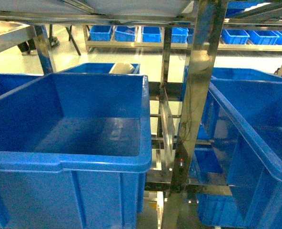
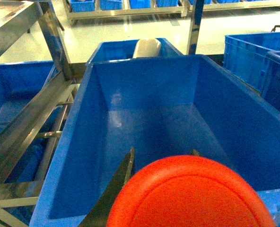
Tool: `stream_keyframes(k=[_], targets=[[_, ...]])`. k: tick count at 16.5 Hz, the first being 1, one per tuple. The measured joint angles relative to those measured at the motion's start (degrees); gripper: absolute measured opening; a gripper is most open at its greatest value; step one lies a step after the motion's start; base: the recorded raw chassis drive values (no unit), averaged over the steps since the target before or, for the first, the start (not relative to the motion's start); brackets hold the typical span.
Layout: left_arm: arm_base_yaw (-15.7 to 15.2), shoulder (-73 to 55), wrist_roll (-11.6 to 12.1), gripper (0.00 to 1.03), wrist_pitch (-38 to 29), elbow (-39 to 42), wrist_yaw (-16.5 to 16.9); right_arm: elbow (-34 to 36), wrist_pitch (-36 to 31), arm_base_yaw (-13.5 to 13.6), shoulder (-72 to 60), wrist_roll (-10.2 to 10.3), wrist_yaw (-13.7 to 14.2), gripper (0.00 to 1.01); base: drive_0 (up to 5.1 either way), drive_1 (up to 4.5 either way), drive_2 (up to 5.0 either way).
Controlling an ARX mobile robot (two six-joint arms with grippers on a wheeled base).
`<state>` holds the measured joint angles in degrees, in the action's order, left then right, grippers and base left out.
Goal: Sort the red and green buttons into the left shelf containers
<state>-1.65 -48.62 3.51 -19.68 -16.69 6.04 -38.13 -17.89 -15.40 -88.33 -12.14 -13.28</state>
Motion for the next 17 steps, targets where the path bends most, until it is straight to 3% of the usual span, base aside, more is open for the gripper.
stream_keyframes(k=[1,3,7,11,16,17], targets=[[0.0,0.0,0.0,0.26,0.0,0.0,0.0,-2.6,0.9,-0.9,-3.8,-1.2,0.6,0.29,0.0,0.0,0.0],[0.0,0.0,0.0,0.26,0.0,0.0,0.0,-22.4,17.6,-0.9,-22.3,-1.5,1.8,0.29,0.0,0.0,0.0],[0.0,0.0,0.0,0.26,0.0,0.0,0.0,-39.0,30.1,1.2,-32.7,-1.6,2.8,0.29,0.0,0.0,0.0],[0.0,0.0,0.0,0.26,0.0,0.0,0.0,-42.0,33.5,1.5,-34.3,-1.8,2.0,0.29,0.0,0.0,0.0],[0.0,0.0,0.0,0.26,0.0,0.0,0.0,-43.7,36.0,1.6,-35.8,-2.5,2.6,0.47,0.0,0.0,0.0],[0.0,0.0,0.0,0.26,0.0,0.0,0.0,-43.6,35.8,1.6,-36.1,-2.6,2.6,0.58,0.0,0.0,0.0]])
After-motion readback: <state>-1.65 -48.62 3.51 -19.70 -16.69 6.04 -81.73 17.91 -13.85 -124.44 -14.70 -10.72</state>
